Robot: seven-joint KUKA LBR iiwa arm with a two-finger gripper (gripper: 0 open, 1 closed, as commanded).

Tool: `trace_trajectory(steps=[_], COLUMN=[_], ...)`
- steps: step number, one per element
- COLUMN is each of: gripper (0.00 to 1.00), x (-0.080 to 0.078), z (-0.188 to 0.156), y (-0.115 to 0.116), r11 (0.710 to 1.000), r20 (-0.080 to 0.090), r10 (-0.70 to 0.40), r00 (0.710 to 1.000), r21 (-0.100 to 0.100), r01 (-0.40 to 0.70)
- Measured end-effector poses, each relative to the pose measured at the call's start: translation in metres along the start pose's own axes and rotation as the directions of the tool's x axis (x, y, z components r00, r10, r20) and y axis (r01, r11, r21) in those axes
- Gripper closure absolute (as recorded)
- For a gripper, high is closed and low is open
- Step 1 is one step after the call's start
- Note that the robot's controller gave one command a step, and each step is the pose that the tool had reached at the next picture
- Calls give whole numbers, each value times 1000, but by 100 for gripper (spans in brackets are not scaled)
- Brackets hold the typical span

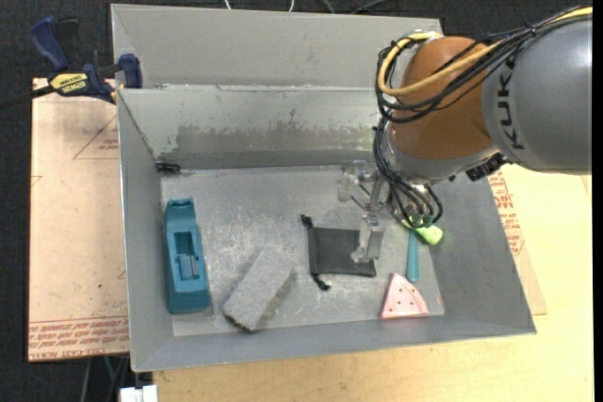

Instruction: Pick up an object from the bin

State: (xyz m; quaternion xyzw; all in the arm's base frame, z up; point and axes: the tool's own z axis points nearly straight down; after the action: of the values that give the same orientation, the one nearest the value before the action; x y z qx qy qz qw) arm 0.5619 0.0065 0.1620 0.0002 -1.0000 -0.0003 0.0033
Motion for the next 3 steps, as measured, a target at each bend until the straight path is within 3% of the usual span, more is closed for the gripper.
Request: trace_trajectory(steps=[1,2,3], gripper=[0,0,0], x=[-2,4,2], z=[-5,41,84], y=[0,-1,6], r11=[1000,998,1000], r20=[7,12,15], r10=[0,-66,4], r00=[1000,998,1000], r21=[0,0,-1], r01=[0,66,-4])
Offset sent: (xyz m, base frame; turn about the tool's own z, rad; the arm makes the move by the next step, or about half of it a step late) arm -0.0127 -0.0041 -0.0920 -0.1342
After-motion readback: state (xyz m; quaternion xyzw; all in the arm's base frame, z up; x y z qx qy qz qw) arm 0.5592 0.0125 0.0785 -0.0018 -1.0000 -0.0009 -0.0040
